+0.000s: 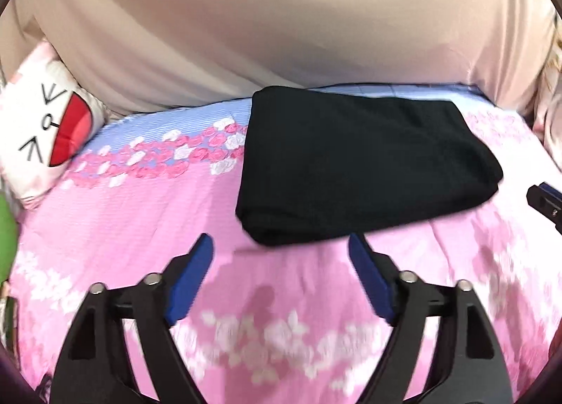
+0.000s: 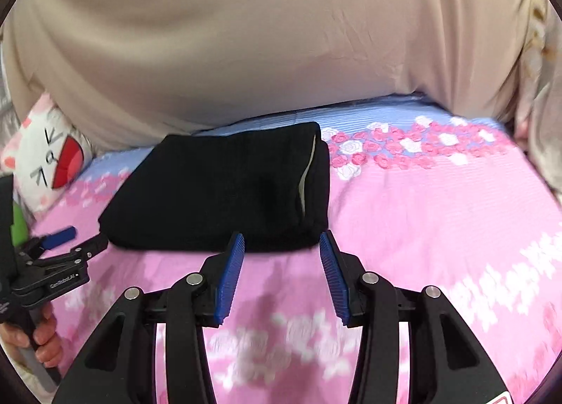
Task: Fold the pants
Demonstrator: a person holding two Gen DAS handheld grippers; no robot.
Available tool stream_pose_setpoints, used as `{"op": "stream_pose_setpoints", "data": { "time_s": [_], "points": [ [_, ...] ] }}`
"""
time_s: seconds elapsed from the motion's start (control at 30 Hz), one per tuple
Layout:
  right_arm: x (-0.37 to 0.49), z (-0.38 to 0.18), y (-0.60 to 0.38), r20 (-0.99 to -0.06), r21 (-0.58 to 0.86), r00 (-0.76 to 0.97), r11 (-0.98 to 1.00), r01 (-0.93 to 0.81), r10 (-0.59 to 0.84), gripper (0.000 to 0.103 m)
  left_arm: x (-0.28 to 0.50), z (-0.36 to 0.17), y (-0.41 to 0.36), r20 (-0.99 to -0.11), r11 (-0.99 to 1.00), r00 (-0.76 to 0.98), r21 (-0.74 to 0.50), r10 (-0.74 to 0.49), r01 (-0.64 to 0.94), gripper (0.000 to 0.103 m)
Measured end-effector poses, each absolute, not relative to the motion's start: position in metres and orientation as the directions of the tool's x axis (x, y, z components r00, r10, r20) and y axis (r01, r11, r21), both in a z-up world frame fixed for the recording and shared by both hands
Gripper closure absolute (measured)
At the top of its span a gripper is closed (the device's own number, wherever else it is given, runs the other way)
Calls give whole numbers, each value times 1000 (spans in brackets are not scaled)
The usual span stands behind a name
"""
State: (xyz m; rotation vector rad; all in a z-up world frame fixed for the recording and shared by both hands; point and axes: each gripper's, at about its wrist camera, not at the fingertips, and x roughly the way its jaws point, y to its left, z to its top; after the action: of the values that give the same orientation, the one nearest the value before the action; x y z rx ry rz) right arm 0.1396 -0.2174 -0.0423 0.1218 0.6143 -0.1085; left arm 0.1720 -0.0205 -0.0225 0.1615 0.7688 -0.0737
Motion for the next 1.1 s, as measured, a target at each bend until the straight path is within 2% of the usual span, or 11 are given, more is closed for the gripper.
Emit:
{"op": "stream_pose_setpoints", "data": {
  "time_s": [0.03,0.13,0.3,0.53,0.63,0.87,1.1],
  "points": [
    [133,-42,-210,-574,60,815,988,140,-81,58,164,-23,-22,-695,985,719,125,0,121,22],
    [109,-45,-197,-550,33,828,987,156,-112,47,143,-25,-22,-684,987,730,128,16,99,19],
    [78,-61,-192,-521,54,843,980,191,-136,46,121,-36,-16,-671,990,740,130,52,48,17],
    [63,-82,-191,-561,81,818,975,208,-128,42,103,-53,-13,-666,992,741,125,85,-1,17],
    [61,-81,-190,-547,70,826,975,212,-140,39,103,-53,-9,-669,996,740,94,62,2,17],
    [70,-86,-182,-576,4,794,971,238,-193,33,100,-52,-7,-662,997,748,73,41,9,12],
    [76,-91,-187,-606,17,772,967,254,-192,33,101,-53,-7,-665,998,746,59,21,24,11]
  ]
}}
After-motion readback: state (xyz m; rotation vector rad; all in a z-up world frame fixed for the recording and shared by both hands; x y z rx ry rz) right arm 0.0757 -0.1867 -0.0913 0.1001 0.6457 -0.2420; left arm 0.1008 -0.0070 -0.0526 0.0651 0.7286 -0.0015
